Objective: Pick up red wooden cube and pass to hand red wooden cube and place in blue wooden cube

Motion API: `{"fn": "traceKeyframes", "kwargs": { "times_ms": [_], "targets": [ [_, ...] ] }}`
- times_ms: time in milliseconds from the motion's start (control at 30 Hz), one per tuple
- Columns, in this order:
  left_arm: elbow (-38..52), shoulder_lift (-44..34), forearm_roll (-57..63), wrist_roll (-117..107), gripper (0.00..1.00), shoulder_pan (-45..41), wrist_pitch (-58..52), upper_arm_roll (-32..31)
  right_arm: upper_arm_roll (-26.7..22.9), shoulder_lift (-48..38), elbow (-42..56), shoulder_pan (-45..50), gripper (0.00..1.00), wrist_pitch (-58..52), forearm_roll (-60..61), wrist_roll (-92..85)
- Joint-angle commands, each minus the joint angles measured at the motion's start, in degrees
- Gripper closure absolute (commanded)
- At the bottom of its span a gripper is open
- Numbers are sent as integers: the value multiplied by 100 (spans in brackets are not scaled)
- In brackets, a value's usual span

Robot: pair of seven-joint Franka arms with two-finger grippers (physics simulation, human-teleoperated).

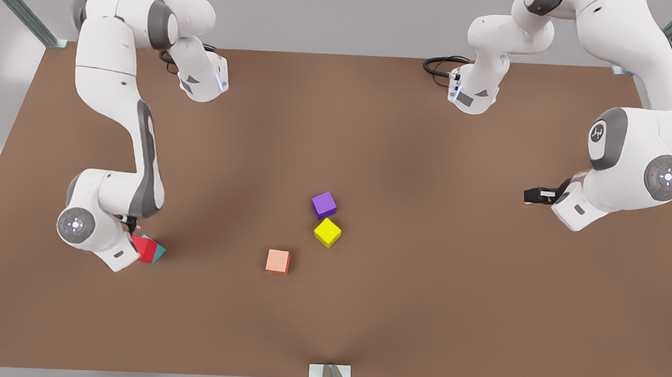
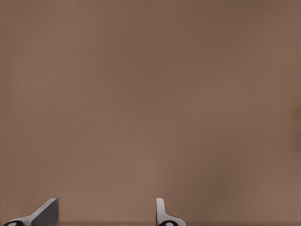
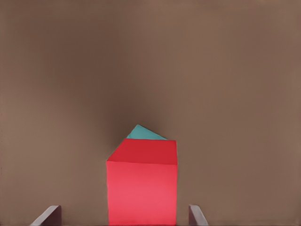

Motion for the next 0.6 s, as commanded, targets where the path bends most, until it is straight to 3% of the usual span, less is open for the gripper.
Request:
{"fn": "traceKeyframes", "kwargs": {
  "times_ms": [0, 100, 167, 200, 267, 333, 433, 567],
  "targets": [
    [6, -4, 8, -21, 0, 5, 3, 0, -1, -164, 184, 34, 0, -1165, 507, 1663],
    [6, 22, 8, -12, 0, 22, 46, 0, -27, -129, 817, 69, 0, -1816, 798, 7068],
    [6, 23, -1, -12, 0, 22, 73, 0, -71, -358, 1361, 122, 0, -2799, 640, 8616],
    [6, 23, 8, -12, 0, 22, 73, 0, -45, -735, 1371, 192, 0, -3187, 631, 8951],
    [6, 31, 8, -12, 0, 22, 73, 0, 8, -1939, 449, 315, 0, -2881, 358, 8952],
    [6, 31, 8, -12, 0, 22, 73, 0, 8, -2397, 0, 315, 0, -2686, 245, 8881],
    [6, 31, 8, -12, 0, 22, 73, 0, 8, -2204, 632, 543, 0, -3047, 218, 8881],
    [6, 31, 8, -12, 0, 22, 73, 0, 17, -2195, 694, 553, 0, -3231, 138, 8873]
  ]
}}
